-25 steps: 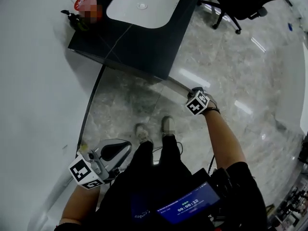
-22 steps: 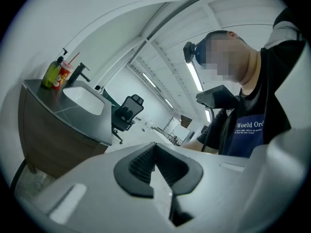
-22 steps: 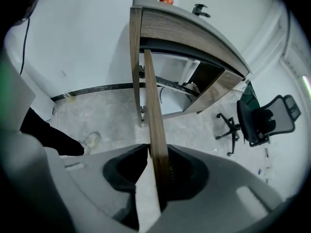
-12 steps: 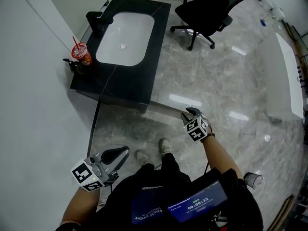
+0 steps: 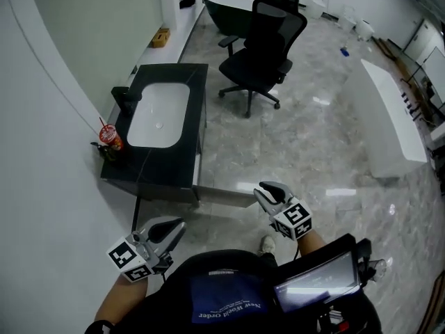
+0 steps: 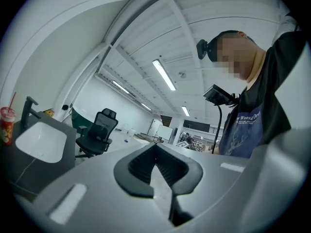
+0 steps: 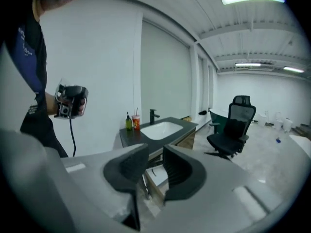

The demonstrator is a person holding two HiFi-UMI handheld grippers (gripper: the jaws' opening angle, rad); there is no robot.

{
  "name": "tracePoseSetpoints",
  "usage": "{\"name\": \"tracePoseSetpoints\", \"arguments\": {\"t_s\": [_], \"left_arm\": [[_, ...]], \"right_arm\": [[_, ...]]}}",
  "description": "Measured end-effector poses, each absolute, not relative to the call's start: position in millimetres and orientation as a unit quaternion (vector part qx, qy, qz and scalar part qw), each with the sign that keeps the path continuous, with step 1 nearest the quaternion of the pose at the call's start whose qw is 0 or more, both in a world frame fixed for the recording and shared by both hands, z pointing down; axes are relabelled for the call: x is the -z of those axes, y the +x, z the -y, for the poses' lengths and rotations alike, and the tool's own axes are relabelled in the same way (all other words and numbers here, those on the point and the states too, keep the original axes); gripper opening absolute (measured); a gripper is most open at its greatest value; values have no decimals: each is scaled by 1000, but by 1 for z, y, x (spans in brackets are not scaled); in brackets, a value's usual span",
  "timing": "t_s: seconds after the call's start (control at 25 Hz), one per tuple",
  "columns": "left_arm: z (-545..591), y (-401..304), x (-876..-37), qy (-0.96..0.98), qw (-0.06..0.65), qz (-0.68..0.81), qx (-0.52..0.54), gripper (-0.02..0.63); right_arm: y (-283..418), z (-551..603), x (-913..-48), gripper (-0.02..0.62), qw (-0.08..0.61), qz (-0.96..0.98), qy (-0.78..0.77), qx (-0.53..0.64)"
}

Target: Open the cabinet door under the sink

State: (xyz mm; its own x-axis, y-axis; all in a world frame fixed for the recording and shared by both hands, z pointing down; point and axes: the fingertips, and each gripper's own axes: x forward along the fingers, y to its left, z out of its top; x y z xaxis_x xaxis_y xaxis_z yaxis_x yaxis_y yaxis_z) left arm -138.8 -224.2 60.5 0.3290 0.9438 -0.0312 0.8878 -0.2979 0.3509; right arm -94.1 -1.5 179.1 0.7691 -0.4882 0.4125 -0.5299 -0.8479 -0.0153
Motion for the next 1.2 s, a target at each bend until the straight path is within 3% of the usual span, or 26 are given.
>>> {"name": "tracePoseSetpoints", "arguments": {"t_s": [0.24, 0.36, 0.72, 1.2], "left_arm": [[130, -133, -36, 826, 156, -539, -60, 0], [72, -141, -30, 836, 172, -518, -53, 0], [-106, -150, -7, 844, 177, -507, -21, 0], [-230, -113, -9, 821, 163, -545, -38, 0]], "right_arm": [[-100, -66, -137, 47, -44, 345, 924, -158], [-109, -117, -125, 5, -48, 376, 913, -151], [-121, -290, -78, 3, -39, 389, 909, -141], [-96, -333, -56, 3, -39, 457, 877, -142]]}}
